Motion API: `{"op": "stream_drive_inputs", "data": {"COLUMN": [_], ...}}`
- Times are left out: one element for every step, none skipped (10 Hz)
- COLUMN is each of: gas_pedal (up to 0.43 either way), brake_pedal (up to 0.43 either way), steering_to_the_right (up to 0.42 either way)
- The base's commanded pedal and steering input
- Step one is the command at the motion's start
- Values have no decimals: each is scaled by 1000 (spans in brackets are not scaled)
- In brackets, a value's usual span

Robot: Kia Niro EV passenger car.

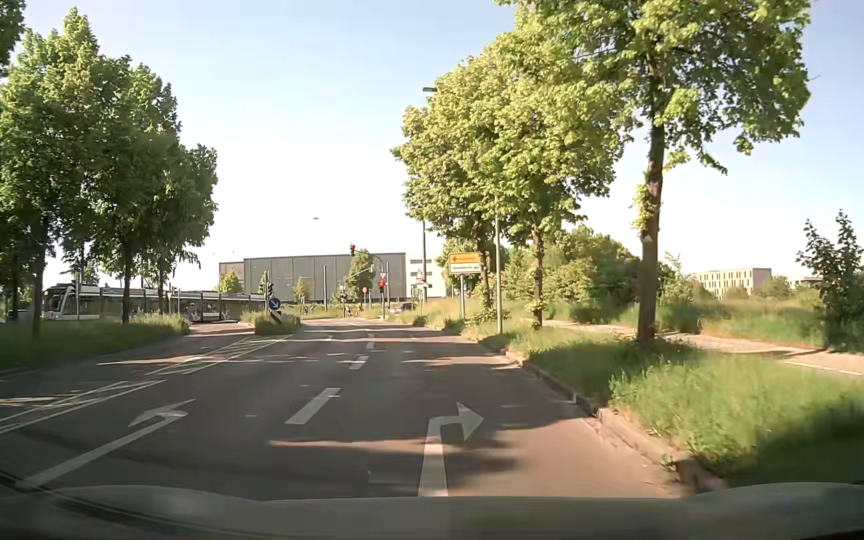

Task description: Follow the waypoints while adhering to traffic rules and regulations

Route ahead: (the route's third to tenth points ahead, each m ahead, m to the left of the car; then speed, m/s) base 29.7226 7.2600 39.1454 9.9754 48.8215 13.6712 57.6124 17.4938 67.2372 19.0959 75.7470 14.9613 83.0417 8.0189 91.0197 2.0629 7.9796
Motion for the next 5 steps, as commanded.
{"op": "stream_drive_inputs", "data": {"gas_pedal": [0, 0, 0, 0, 0], "brake_pedal": [24, 18, 18, 12, 6], "steering_to_the_right": [-16, -17, -17, -17, -17]}}
